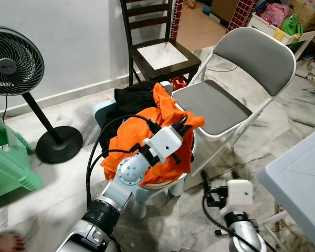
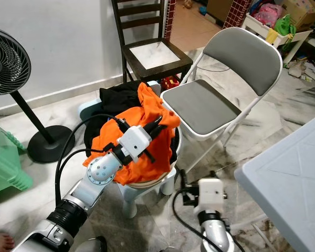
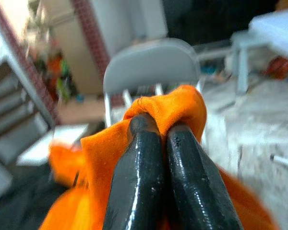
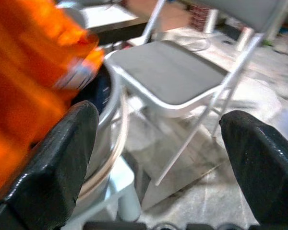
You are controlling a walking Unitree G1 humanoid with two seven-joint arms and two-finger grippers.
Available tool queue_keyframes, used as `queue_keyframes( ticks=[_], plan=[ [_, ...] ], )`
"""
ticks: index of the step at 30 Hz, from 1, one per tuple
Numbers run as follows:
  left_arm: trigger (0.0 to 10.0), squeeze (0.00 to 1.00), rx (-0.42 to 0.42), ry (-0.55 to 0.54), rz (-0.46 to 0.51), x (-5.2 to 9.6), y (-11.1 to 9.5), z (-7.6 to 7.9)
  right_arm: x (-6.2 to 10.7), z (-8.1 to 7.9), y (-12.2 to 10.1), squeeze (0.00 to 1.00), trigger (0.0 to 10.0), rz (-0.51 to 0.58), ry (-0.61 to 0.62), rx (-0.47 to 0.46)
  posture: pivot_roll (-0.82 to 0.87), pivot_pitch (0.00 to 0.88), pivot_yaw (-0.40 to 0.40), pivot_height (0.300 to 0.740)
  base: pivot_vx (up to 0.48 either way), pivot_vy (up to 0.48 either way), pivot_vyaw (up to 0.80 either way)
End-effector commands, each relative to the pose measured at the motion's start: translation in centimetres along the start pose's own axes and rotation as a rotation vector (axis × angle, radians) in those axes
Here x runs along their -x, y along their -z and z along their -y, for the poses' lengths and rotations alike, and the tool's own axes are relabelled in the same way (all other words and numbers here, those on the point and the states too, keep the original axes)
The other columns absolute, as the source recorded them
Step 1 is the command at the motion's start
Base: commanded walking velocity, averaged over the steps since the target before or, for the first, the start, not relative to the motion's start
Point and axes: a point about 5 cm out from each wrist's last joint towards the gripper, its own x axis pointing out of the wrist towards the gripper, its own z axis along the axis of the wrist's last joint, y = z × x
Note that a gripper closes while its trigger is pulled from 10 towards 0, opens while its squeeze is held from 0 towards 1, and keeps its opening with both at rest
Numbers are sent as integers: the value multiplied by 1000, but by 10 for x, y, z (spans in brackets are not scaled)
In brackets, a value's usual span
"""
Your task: Hang hanger
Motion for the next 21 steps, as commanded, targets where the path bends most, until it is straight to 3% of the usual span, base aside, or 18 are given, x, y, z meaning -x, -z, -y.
queue_keyframes(
  ticks=[1, 3, 4, 6, 7, 8, 9, 10, 11, 17, 21],
  plan=[
    [0, 0, 53, -19, -89, 3, 13, 1, 3, 10, 0, 0, 10000, 4, 55, -39, 45, 81, -50, 740, 0, 0, 0],
    [196, 0, 93, -39, -183, 8, 27, 2, 3, 15, 1, 0, 10000, 7, 94, -86, 56, 75, -46, 740, 0, 0, 0],
    [1059, 0, 101, -49, -218, 12, 33, 2, 3, 18, 1, 0, 10000, 8, 113, -107, 60, 74, -45, 740, 0, 0, 0],
    [1647, 0, 127, -63, -248, 20, 41, 2, 3, 24, 2, 0, 10000, 7, 158, -140, 67, 71, -40, 740, 0, 0, 0],
    [3922, 0, 134, -66, -249, 22, 41, 1, 3, 26, 2, 0, 10000, 7, 168, -146, 68, 70, -36, 740, 0, 0, 0],
    [8745, 0, 135, -74, -244, 23, 40, 0, 3, 27, 2, 0, 10000, 7, 173, -145, 69, 70, -34, 740, 0, 0, 0],
    [9255, 0, 134, -97, -224, 22, 37, -2, 2, 27, 3, 0, 10000, 4, 178, -146, 73, 69, -27, 740, 0, 0, 0],
    [9255, 0, 134, -97, -224, 22, 37, -2, 2, 27, 3, 0, 10000, 4, 178, -146, 73, 69, -27, 740, 0, 0, 0],
    [10000, 0, 128, -93, -238, 21, 37, 0, 2, 27, 5, 0, 10000, -2, 183, -148, 71, 69, -27, 740, 0, 0, -638],
    [10000, 0, 121, -113, -285, 17, 43, 2, 0, 24, 7, 0, 10000, -5, 168, -151, 65, 59, -28, 740, 0, 0, -645],
    [10000, 0, 126, -111, -298, 17, 46, 4, -2, 24, 4, 0, 10000, 17, 159, -155, 63, 37, -24, 740, 0, 0, -213]
  ],
)
